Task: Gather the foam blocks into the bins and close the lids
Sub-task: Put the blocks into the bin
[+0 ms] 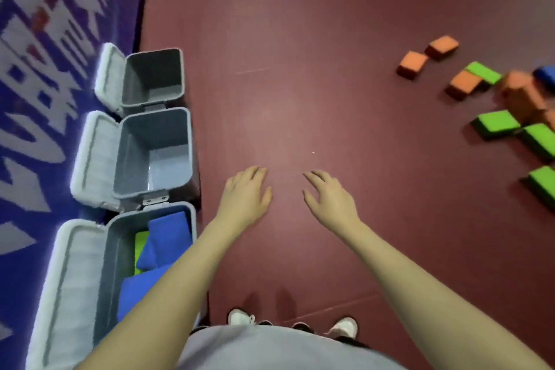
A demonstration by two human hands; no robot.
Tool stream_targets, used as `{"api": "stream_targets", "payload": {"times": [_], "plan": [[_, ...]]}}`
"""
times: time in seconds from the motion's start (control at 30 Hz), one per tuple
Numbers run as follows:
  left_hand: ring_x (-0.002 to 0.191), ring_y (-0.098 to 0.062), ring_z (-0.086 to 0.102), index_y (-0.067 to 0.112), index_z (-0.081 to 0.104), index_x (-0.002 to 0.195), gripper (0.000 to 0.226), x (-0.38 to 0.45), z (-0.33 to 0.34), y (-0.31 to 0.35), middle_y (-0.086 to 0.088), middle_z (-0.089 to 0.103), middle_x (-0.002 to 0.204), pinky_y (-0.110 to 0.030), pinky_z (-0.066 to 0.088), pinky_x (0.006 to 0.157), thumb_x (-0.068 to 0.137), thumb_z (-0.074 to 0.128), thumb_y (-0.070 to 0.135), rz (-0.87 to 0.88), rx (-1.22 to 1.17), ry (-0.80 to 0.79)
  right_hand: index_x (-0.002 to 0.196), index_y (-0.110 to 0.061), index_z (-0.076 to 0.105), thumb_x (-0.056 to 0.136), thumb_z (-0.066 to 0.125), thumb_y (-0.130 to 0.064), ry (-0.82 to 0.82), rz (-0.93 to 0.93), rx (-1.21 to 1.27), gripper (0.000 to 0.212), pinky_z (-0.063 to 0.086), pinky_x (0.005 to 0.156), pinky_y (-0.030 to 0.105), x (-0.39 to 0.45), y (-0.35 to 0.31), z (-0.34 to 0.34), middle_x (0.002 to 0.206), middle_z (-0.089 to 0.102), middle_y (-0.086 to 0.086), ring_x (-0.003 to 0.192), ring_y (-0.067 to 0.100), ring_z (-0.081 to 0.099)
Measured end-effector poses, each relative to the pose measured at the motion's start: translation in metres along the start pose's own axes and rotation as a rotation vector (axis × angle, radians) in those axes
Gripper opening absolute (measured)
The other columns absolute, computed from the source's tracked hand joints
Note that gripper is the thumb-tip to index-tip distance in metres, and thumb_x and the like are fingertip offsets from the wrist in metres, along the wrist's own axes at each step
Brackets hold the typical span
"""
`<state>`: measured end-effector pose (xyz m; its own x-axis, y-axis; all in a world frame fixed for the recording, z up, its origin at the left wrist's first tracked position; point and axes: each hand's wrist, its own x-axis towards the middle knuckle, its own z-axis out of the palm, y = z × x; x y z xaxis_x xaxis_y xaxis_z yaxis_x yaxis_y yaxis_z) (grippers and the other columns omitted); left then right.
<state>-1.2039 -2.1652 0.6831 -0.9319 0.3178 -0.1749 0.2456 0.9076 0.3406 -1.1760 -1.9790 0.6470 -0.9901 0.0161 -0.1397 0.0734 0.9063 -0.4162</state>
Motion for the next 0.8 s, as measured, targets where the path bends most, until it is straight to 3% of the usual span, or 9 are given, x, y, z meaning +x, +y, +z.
{"api": "stream_targets", "payload": {"times": [0.13, 0.4, 0.63, 0.8], "plan": [[0.130, -0.029, 0.041, 0.013, 0.042, 0.141, 0.047, 0.036, 0.030, 0.111, -0.008, 0.042, 0.146, -0.034, 0.028, 0.105, 0.097, 0.046, 0.029, 0.225, 0.072, -0.050, 0.143, -0.022, 0.041, 0.099, 0.045, -0.031, 0.087, 0.186, 0.024, 0.045, 0.042, 0.096, 0.035, -0.044, 0.106, -0.044, 0.148, 0.038, -0.004, 0.125, 0.025, 0.045], [0.109, -0.040, 0.058, 0.004, 0.060, 0.123, 0.055, 0.064, 0.128, 0.342, -0.018, 0.059, 0.126, -0.046, 0.045, 0.090, 0.082, 0.041, 0.034, 0.635, 0.045, -0.182, 0.146, -0.028, 0.036, 0.099, 0.043, -0.033, 0.203, 0.575, 0.038, 0.047, 0.041, 0.096, 0.037, -0.163, 0.297, -0.127, 0.150, 0.033, -0.006, 0.129, 0.022, 0.040], [0.128, -0.033, 0.044, 0.012, 0.046, 0.139, 0.049, 0.053, 0.191, 0.482, -0.011, 0.042, 0.146, -0.038, 0.032, 0.103, 0.095, 0.046, 0.031, 0.892, 0.148, -0.302, 0.145, -0.023, 0.039, 0.099, 0.043, -0.031, 0.289, 0.836, 0.052, 0.047, 0.040, 0.097, 0.035, -0.251, 0.391, -0.163, 0.147, 0.038, -0.005, 0.127, 0.023, 0.043], [0.128, -0.032, 0.044, 0.014, 0.042, 0.142, 0.051, 0.064, 0.223, 0.571, -0.009, 0.039, 0.148, -0.037, 0.032, 0.102, 0.095, 0.039, 0.035, 1.040, 0.198, -0.349, 0.144, -0.025, 0.040, 0.099, 0.044, -0.031, 0.362, 0.978, 0.075, 0.046, 0.040, 0.096, 0.036, -0.281, 0.450, -0.183, 0.146, 0.040, -0.005, 0.127, 0.023, 0.044]]}}
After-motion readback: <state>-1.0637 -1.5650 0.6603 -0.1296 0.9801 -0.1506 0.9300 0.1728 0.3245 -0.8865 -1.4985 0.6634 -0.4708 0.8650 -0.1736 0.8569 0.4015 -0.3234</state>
